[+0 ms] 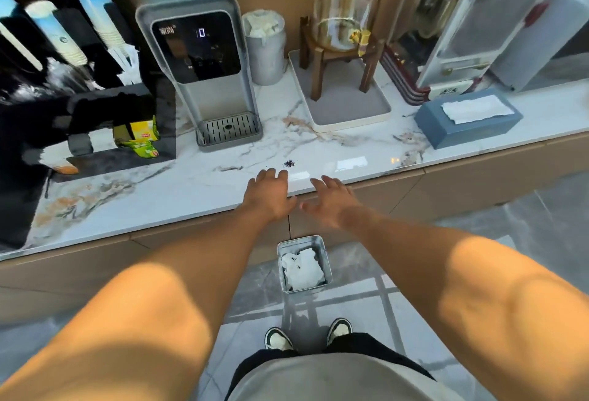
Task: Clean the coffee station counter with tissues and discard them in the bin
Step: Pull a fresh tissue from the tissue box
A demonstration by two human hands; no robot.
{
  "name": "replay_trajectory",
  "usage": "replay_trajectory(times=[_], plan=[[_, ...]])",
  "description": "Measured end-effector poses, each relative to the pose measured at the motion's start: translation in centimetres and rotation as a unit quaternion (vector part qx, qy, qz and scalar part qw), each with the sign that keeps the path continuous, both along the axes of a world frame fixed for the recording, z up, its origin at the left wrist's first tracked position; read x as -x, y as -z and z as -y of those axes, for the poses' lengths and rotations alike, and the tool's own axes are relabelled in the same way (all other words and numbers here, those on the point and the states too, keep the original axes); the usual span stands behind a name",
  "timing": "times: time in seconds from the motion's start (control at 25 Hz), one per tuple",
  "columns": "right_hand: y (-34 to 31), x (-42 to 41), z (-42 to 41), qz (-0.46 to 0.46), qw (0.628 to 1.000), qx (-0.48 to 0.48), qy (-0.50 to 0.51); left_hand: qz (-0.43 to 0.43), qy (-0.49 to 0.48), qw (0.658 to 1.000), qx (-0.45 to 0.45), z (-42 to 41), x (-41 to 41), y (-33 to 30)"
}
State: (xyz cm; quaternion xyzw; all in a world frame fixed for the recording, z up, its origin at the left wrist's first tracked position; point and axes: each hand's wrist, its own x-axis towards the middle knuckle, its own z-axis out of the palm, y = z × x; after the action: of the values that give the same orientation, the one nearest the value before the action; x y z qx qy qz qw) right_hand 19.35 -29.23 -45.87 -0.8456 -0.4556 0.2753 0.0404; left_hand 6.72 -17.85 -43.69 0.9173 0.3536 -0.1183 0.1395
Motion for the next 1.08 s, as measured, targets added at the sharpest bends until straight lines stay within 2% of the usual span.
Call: replay_trajectory(times=[0.2,0.4,0.76,0.92,1.08], plan=[[-2.4,-6.2,2.0,0.038,0.996,-0.036,0.077,0.025,0.079,0.996,-0.042,0.9,-7.3,-2.9],[-3.1,-14.7,4.5,0.062,0.989,-0.059,0.118,0.039,0.1,0.99,-0.092,2.5,-15.8,-4.1],[-3.6,-37.1,10.1,0.064,0.975,-0.139,0.163,0.063,0.115,0.988,-0.079,7.1,-37.1,-3.8],[-2.9,-45.4,11.5,0.082,0.977,-0.115,0.157,0.057,0.123,0.989,-0.058,8.8,-44.1,-2.9],[-1.8,-50.3,12.0,0.139,0.974,-0.075,0.163,0.073,0.116,0.99,-0.045,9.3,-48.6,-1.7]])
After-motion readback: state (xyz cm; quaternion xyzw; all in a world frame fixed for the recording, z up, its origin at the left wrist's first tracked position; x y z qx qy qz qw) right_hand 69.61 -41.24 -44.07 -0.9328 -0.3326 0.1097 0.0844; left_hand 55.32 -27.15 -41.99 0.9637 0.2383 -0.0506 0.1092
